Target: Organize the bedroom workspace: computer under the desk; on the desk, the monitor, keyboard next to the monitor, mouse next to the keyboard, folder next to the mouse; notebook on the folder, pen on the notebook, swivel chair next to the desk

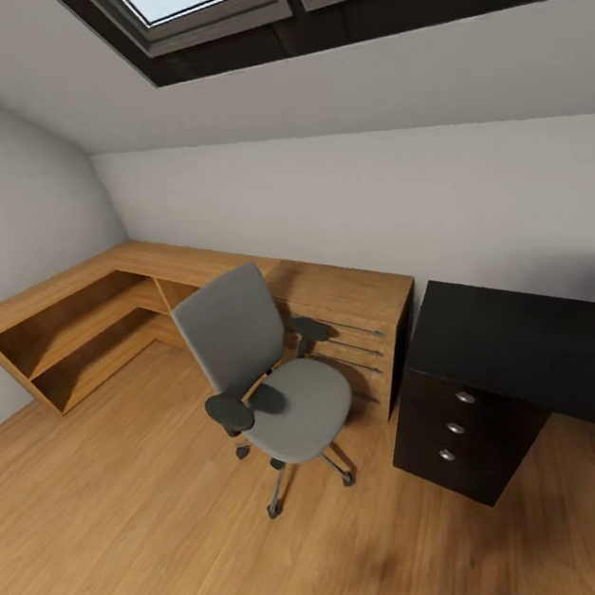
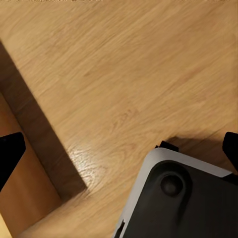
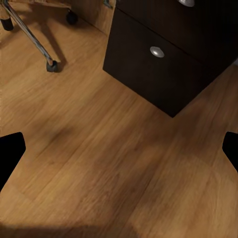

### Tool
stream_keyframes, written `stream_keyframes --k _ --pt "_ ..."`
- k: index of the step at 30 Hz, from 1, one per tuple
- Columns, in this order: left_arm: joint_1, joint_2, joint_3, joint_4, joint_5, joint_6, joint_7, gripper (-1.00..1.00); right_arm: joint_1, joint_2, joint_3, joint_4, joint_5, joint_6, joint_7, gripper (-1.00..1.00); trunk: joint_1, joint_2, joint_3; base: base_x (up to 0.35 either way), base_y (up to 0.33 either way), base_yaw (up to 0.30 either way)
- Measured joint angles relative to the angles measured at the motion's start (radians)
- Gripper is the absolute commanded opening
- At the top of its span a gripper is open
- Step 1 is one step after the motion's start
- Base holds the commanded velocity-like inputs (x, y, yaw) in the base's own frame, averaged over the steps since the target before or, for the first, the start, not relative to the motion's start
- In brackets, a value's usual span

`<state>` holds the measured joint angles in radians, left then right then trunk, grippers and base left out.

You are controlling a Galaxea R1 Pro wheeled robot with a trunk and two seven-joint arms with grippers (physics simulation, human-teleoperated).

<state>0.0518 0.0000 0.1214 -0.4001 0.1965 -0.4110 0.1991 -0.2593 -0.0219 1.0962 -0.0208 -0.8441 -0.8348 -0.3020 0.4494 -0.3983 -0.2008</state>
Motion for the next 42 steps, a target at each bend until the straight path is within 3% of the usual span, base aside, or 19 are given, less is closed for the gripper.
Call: stream_keyframes --k 8,10,29,42 --pt "0.0 0.0 0.0 0.0 0.0 0.0 0.0 1.0 0.0 0.001 0.001 0.001 0.0 -0.004 0.0 1.0 0.0 0.0 0.012 0.0 0.0 0.042" --pt "0.0 -0.001 -0.001 0.0 0.0 0.0 0.0 1.0 0.0 0.001 0.002 0.004 0.0 -0.046 -0.001 1.0 0.0 0.0 0.015 0.0 0.0 0.086" --pt "0.0 0.0 -0.001 0.0 0.0 0.0 0.0 1.0 0.0 0.002 0.005 0.011 -0.001 -0.198 -0.009 1.0 0.0 0.0 0.045 0.0 0.0 0.088" --pt "0.0 0.0 0.0 0.0 0.0 0.0 0.0 1.0 0.0 0.004 0.006 0.011 -0.001 -0.212 -0.099 1.0 0.0 0.0 0.065 0.0 0.0 0.12"
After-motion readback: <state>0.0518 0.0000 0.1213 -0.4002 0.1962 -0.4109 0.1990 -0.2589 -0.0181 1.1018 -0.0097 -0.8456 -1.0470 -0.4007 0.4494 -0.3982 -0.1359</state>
